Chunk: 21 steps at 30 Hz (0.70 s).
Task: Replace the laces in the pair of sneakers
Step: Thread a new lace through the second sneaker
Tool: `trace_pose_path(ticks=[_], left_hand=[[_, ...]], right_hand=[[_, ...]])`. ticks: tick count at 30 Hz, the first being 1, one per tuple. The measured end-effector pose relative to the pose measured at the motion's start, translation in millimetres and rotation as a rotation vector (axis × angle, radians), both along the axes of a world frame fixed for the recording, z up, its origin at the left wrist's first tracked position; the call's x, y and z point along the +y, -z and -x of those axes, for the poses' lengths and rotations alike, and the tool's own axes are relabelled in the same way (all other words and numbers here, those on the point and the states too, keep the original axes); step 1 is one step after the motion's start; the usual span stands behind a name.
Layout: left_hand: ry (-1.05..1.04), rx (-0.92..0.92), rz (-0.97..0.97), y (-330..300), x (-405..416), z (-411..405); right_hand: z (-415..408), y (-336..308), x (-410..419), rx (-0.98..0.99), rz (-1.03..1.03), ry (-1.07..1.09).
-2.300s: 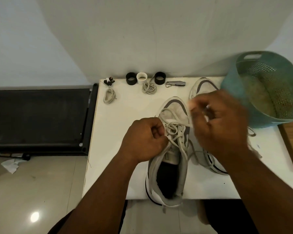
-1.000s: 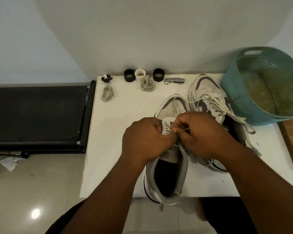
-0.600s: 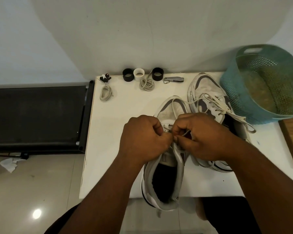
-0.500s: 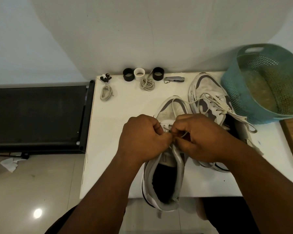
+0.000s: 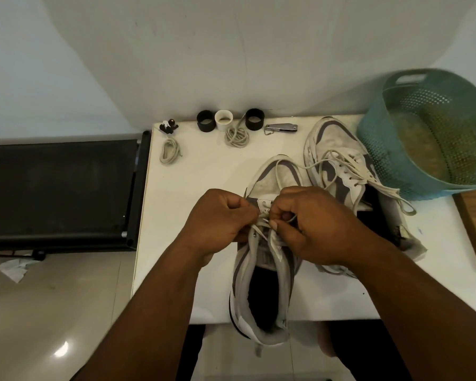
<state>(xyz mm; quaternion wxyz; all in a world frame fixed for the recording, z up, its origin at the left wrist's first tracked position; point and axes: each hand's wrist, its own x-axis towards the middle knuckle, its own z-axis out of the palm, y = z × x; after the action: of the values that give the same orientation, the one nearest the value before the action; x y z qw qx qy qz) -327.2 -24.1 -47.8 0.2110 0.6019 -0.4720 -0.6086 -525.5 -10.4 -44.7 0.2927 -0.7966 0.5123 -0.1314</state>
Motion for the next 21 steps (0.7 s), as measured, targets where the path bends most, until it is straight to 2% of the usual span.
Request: trace_pose_path(ticks=[5,9,12,13,14,15,17,18,19,20,21], left_hand=[[-0.024,0.076,-0.033,1,-2,-5],[0.051,0.013,0.028,1,-4,-10],[0.146,-0.125,0.175,3,-5,-12],[0.123,-0.159,0.241,3,-5,-11],[0.037,-0.119,0.276,3,-5,-10],[-0.096,0.03,0.263,2,-5,-9],[-0.336,0.534,0.153,-5,-7,-10],[-0.401,0.766,0.092,-10,-8,-13],[-0.442,0.912,0.046,-15,-9,-17],[-0.461,0.948,0.027,-18,-10,-21],[-0.446,0.863,0.054,-19,-12,-26]], right_hand=[[-4,10,2,-0.061,0.041,0.085],[-7,16,3,-0.091,0.069,0.156],[-6,19,2,-0.128,0.08,0.186],[-6,19,1,-0.136,0.091,0.212],[-4,18,1,-0.137,0.103,0.244],[-3,18,1,-0.136,0.107,0.273],[0,15,1,-0.135,0.076,0.293],[1,15,1,-0.128,0.054,0.293],[2,15,1,-0.115,0.041,0.296],[3,16,1,-0.098,0.038,0.304],[3,17,1,-0.085,0.039,0.312]])
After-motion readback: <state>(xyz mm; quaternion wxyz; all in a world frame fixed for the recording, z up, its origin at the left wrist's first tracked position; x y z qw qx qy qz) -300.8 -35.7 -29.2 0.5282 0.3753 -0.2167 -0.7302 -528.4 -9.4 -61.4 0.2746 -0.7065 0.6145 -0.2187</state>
